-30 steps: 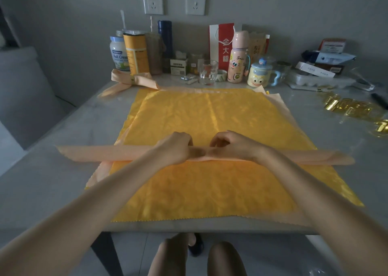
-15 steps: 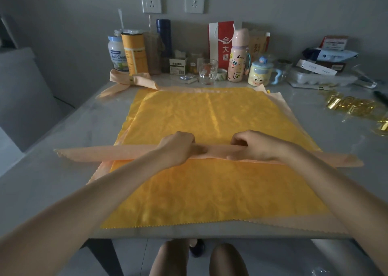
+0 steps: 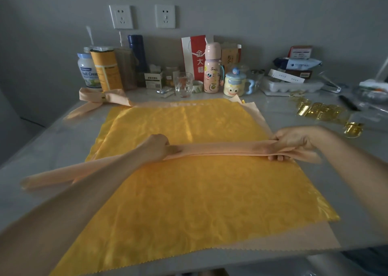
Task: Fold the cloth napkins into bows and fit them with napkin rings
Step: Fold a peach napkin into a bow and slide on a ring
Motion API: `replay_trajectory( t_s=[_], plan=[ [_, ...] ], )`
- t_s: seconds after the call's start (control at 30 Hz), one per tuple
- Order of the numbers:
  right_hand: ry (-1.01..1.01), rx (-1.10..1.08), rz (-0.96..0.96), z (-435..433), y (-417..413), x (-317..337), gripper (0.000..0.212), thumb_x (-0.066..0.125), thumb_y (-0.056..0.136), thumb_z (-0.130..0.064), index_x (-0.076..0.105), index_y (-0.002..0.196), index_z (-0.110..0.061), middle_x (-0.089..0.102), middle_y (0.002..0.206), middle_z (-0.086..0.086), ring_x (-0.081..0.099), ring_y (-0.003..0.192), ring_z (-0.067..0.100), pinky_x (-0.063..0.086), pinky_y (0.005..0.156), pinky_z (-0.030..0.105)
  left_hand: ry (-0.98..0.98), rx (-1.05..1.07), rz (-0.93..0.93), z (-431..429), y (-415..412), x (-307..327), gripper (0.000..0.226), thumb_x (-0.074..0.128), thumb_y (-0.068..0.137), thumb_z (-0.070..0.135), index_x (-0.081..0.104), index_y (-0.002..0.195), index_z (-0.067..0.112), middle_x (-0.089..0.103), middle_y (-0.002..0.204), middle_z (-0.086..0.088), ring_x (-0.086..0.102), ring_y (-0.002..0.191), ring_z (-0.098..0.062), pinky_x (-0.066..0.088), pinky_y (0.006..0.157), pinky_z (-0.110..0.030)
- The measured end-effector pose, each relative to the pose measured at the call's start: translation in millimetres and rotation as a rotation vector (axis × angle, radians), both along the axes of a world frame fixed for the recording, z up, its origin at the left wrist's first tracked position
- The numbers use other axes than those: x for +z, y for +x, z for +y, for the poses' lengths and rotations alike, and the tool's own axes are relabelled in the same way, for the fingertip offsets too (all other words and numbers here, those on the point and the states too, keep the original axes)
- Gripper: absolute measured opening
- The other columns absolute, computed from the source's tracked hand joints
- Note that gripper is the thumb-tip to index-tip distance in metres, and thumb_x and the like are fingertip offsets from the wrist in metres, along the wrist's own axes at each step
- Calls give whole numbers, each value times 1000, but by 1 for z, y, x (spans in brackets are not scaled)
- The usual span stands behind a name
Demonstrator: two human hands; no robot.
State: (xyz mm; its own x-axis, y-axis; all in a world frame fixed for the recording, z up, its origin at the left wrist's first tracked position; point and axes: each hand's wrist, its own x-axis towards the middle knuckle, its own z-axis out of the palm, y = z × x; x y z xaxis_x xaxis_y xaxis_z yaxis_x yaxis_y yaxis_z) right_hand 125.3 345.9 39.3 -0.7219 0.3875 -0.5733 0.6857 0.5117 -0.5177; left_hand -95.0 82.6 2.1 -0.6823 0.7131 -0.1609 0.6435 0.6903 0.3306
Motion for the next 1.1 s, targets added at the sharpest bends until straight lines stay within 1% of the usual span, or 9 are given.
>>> replay_trajectory(
  t_s=[0.1, 0.2, 0.37, 0.47, 0.67, 0.77, 0.9, 1.0, 1.1],
  plan=[
    [10, -39, 21, 9, -3, -5, 21, 68, 83, -25, 63, 78, -5, 66, 62, -3, 54, 47, 4, 44, 50, 19, -103, -106, 185, 11, 8, 9, 40, 52, 90, 50, 58, 92, 11, 57, 94, -3, 55, 87, -22, 43, 70, -33],
    [52, -17, 13, 12, -7, -2, 18, 63, 89, -22, 62, 80, -7, 65, 58, -7, 54, 48, 5, 43, 48, 18, -45, -244, 356, 30, 23, 21, 26, 60, 86, 21, 55, 111, 19, 51, 115, -2, 50, 110, -23, 42, 87, -33],
    [103, 24, 61, 5, 1, 0, 13, 61, 90, -22, 62, 91, -9, 68, 71, -2, 56, 54, 8, 44, 50, 20, -33, -224, -39, 53, 38, 15, 23, 58, 87, 22, 69, 104, 11, 63, 108, -5, 58, 103, -23, 48, 84, -31],
    [140, 24, 167, -10, 11, 18, 14, 61, 89, -19, 60, 98, -8, 69, 72, 1, 56, 56, 11, 45, 55, 24, -37, -112, -233, 60, 35, 24, 17, 61, 86, 27, 69, 80, 13, 57, 86, -3, 52, 75, -19, 40, 61, -24],
    [-214, 19, 488, -102, 26, 53, 10, 62, 87, -14, 58, 96, -12, 69, 72, 5, 61, 58, 11, 48, 53, 21, -54, -54, -480, 65, 33, 28, 70, 21, 97, 56, 72, 67, 18, 46, 62, 2, 31, 55, -12, 28, 53, -24],
    [-320, 195, 483, -157, 10, 37, 15, 57, 93, -18, 53, 106, -13, 70, 88, 8, 65, 69, 15, 52, 63, 24, 16, -75, -595, 61, 36, 34, 49, 36, 97, 44, 51, 60, 16, 43, 53, 4, 29, 49, -11, 25, 51, -24],
    [-174, 580, 256, -187, -11, 7, 33, 52, 94, -34, 56, 121, -15, 64, 104, -6, 60, 89, 4, 49, 81, 21, 13, -89, -663, 45, 33, 32, 28, 48, 92, 18, 45, 64, 16, 36, 57, 5, 28, 47, -8, 28, 51, -18],
    [-219, 345, 421, -169, -23, 4, 25, 54, 93, -28, 65, 98, -6, 69, 88, 3, 63, 77, 11, 53, 72, 25, -43, -152, -602, 39, 34, 29, 16, 48, 87, 4, 45, 74, 11, 28, 62, 0, 22, 56, -11, 32, 50, -14],
    [119, 39, 724, -142, -47, -12, 5, 62, 88, -19, 61, 86, -14, 61, 81, -5, 57, 75, 11, 47, 68, 25, -68, -116, -529, 33, 34, 31, 14, 46, 86, -3, 49, 82, 9, 30, 63, 1, 26, 58, -11, 33, 55, -14]
  ],
)
